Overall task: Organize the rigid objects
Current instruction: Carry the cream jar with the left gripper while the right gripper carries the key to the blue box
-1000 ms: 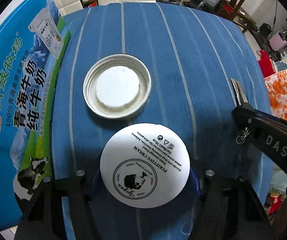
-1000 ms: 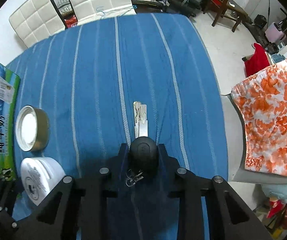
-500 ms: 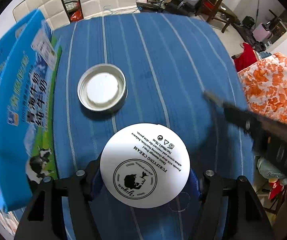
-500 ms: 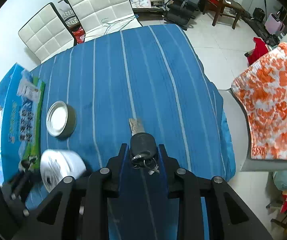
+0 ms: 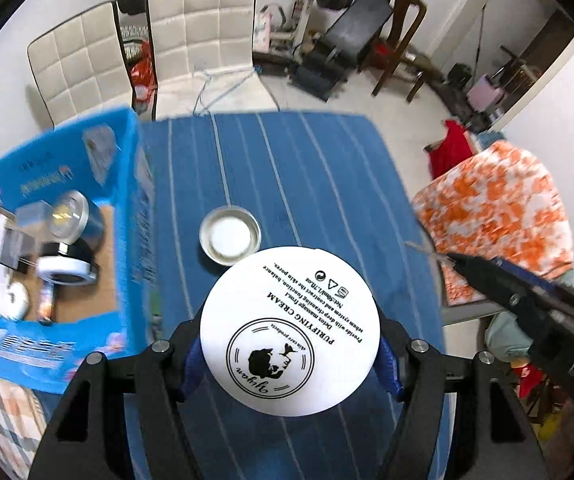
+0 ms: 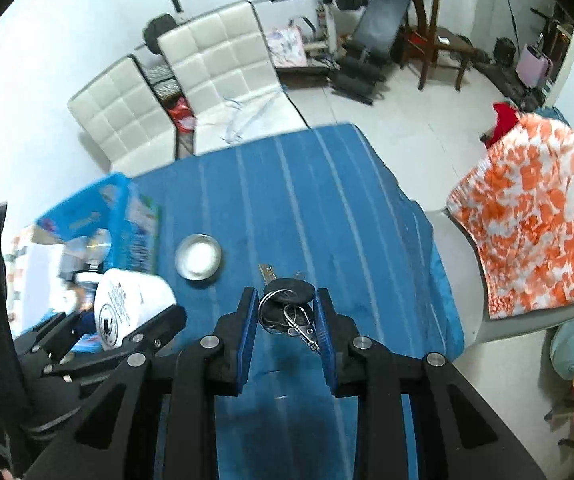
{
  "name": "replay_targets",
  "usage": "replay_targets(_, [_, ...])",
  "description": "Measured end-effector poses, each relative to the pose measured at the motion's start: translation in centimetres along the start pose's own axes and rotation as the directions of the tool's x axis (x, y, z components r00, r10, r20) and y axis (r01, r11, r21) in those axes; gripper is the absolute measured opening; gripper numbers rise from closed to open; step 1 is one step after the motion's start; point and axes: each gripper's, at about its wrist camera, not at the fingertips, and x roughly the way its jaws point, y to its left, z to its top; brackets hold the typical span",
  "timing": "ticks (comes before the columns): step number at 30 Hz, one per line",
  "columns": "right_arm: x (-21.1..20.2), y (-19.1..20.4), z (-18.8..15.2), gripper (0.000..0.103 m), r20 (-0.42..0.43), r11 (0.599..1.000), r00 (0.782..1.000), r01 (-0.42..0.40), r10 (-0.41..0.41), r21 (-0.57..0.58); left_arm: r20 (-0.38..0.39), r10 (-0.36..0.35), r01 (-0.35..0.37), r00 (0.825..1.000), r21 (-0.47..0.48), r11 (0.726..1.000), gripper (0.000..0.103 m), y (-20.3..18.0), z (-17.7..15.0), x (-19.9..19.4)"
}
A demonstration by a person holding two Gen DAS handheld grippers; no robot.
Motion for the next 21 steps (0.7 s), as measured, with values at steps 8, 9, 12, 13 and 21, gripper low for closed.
replay_targets(8, [-3.8, 9.8, 0.3, 0.03, 0.06, 0.994, 0.994, -0.09, 0.094, -0.058, 0.083, 0.051, -0.05, 0.995, -0.014, 0.999, 0.065, 6.6, 0.1, -7.7])
replay_targets(9, [-3.7, 11.1, 0.3, 0.03, 0.061, 0.993, 0.993, -0.098, 0.102, -0.07, 0.096, 0.082, -0.08, 0.992, -0.024, 0.996, 0.065, 8.1, -0.2, -8.5])
replay_targets(12, [-3.0, 15.6, 0.1, 0.03, 0.052, 0.986, 0.989, -0.13, 0.136, -0.107, 0.104, 0.14, -0.134, 0.985, -0.059, 0.989, 0.065, 11.8, -1.0, -10.1])
replay_targets(13, [-2.7, 16.9, -0.1, 0.03, 0.045, 0.983, 0.988, -0.143, 0.149, -0.115, 0.107, 0.155, -0.148, 0.982, -0.072, 0.986, 0.065, 12.9, -1.2, -10.6])
replay_targets(21, [-0.9, 25.4, -1.6, 0.03, 0.009, 0.969, 0.987, -0.157, 0.161, -0.189, 0.13, 0.242, -0.223, 0.961, -0.145, 0.964, 0.065, 20.0, -2.3, -13.8])
